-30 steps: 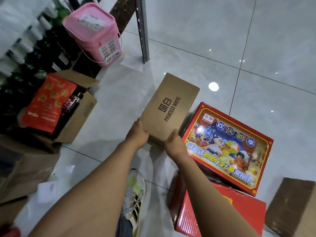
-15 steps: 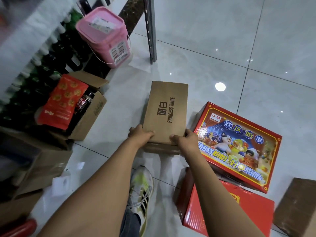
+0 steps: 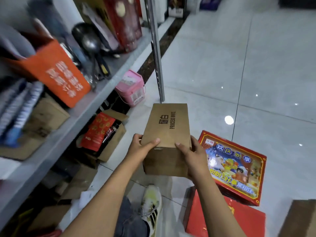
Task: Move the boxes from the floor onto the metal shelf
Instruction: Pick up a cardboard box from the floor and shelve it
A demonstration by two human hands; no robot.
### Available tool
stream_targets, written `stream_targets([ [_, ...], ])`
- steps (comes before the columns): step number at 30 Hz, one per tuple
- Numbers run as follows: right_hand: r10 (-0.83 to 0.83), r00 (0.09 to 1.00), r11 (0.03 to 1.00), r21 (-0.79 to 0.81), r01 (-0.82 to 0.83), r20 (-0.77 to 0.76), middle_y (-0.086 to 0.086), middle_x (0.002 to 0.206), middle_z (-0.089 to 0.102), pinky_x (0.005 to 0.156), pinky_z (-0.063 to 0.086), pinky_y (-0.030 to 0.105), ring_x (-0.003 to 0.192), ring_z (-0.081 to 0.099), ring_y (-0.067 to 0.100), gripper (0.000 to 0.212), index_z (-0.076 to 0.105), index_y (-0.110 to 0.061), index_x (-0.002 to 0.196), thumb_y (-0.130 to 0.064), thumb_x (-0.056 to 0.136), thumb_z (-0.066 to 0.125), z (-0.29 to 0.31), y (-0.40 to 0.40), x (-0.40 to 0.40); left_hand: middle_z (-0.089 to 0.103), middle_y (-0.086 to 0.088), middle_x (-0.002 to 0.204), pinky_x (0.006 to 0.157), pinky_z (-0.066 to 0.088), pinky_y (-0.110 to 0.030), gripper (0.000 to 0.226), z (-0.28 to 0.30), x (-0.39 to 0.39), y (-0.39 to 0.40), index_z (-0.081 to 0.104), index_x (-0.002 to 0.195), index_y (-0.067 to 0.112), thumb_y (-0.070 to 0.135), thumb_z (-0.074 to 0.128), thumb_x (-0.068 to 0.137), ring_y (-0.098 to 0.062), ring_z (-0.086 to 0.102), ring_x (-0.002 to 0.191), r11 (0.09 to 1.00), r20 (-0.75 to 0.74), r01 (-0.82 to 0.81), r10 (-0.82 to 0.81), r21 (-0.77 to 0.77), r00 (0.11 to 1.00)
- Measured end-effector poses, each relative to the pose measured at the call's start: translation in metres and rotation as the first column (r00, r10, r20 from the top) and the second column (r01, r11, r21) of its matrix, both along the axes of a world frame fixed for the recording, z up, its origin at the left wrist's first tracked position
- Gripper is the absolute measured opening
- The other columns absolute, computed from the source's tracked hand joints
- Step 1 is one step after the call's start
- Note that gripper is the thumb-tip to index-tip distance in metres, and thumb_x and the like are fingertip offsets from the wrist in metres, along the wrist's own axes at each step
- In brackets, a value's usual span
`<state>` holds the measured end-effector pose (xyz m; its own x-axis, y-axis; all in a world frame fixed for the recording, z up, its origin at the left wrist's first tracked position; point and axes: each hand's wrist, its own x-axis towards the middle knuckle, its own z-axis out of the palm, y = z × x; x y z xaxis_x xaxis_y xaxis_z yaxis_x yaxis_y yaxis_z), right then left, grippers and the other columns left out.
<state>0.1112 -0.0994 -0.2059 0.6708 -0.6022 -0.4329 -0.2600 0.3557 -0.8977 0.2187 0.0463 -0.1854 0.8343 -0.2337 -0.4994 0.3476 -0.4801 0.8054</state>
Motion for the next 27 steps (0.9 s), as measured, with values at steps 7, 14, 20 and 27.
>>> stream_targets([
  [7, 0.118, 0.970, 0.984, -0.160, -0.085, 0.211, -0.004, 0.109, 0.072, 0.071, 0.057, 0.023, 0.094, 0.070, 0.013, 0.043, 0.063, -0.026, 0.125, -0.019, 0.084, 0.074, 0.134, 0.017, -0.039, 0.062, 0.003, 0.098, 0.056, 0.046, -0.012, 0.056, 0.121, -0.056, 0.027, 0.047, 0.112, 0.012, 0.033, 0.081, 0.073, -0.005, 0.061, 0.083, 0.979, 0.196, -0.092, 0.128, -0.183, 0.972],
  [14, 0.162, 0.924, 0.958, -0.281, -0.063, 0.347, -0.013, 0.115, 0.067, 0.090, 0.057, 0.041, 0.103, 0.065, 0.012, 0.045, 0.060, -0.034, 0.126, -0.035, 0.083, 0.074, 0.255, 0.040, -0.094, 0.063, 0.000, 0.101, 0.071, 0.052, -0.025, 0.055, 0.248, -0.104, 0.047, 0.047, 0.112, 0.011, 0.032, 0.081, 0.074, -0.010, 0.062, 0.088, 0.953, 0.396, -0.045, 0.167, -0.301, 0.903],
  [20, 0.180, 0.857, 0.931, -0.365, 0.010, 0.483, -0.010, 0.125, 0.063, 0.095, 0.054, 0.045, 0.110, 0.061, 0.013, 0.057, 0.056, -0.032, 0.133, -0.041, 0.081, 0.075, 0.360, 0.063, -0.143, 0.060, 0.007, 0.097, 0.063, 0.044, -0.016, 0.057, 0.351, -0.156, 0.072, 0.047, 0.112, 0.015, 0.042, 0.078, 0.073, -0.003, 0.058, 0.085, 0.935, 0.562, 0.029, 0.187, -0.352, 0.806],
  [27, 0.251, 0.705, 0.937, -0.348, -0.006, 0.663, -0.007, 0.119, 0.068, 0.089, 0.058, 0.037, 0.104, 0.066, 0.010, 0.057, 0.056, -0.026, 0.136, -0.025, 0.082, 0.076, 0.457, 0.114, -0.182, 0.067, -0.003, 0.103, 0.071, 0.053, -0.027, 0.065, 0.449, -0.210, 0.134, 0.051, 0.103, 0.021, 0.052, 0.085, 0.057, -0.010, 0.065, 0.087, 0.873, 0.664, 0.086, 0.298, -0.480, 0.686],
])
